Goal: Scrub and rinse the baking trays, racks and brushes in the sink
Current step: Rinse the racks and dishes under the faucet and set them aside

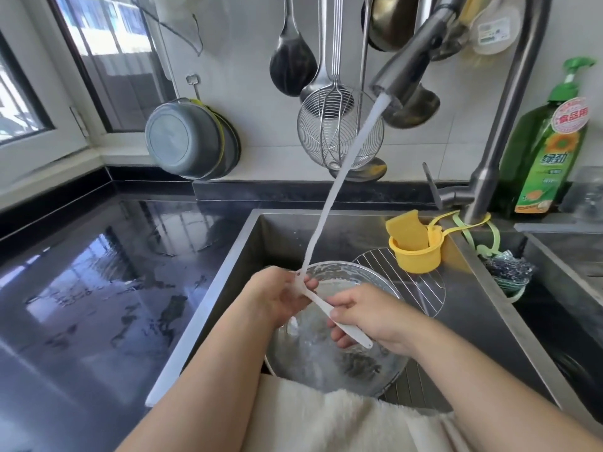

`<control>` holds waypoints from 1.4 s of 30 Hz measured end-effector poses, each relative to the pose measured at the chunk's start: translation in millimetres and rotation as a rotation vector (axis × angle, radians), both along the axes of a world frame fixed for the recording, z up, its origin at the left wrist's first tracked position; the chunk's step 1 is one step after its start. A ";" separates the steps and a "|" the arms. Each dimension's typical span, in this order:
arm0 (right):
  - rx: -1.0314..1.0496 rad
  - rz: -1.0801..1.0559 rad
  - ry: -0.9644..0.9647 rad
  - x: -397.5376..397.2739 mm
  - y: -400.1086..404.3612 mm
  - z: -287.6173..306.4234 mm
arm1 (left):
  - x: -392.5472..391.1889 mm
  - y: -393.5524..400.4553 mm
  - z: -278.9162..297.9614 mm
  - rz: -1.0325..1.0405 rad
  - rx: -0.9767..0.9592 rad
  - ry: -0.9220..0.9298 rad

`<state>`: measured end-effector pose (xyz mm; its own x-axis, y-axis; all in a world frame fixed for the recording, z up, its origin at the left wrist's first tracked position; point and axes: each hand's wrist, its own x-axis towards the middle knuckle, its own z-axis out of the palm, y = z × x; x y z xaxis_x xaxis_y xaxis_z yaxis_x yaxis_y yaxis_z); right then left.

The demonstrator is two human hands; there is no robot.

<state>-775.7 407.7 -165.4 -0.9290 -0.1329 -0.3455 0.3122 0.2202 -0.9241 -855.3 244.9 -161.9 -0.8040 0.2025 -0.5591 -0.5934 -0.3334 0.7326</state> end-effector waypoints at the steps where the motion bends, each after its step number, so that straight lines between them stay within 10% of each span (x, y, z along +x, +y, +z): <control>1: 0.022 0.004 -0.017 0.5 2.5 0.2 | -0.6 -2.9 1.8 0.044 0.008 -0.016; 12: 0.107 0.064 -0.096 7.6 10.8 3.4 | 5.0 -6.0 7.6 0.092 -0.056 -0.076; 26: -0.070 -0.184 -0.043 14.0 13.4 23.0 | -17.2 19.0 -26.3 -0.149 -0.935 0.104; 31: 0.075 -0.531 0.174 8.4 36.2 21.6 | -3.4 28.6 -24.7 -0.316 -0.708 0.137; 42: -0.090 -0.530 0.158 5.8 29.2 15.7 | -17.0 7.0 -15.0 -0.022 -0.524 -0.001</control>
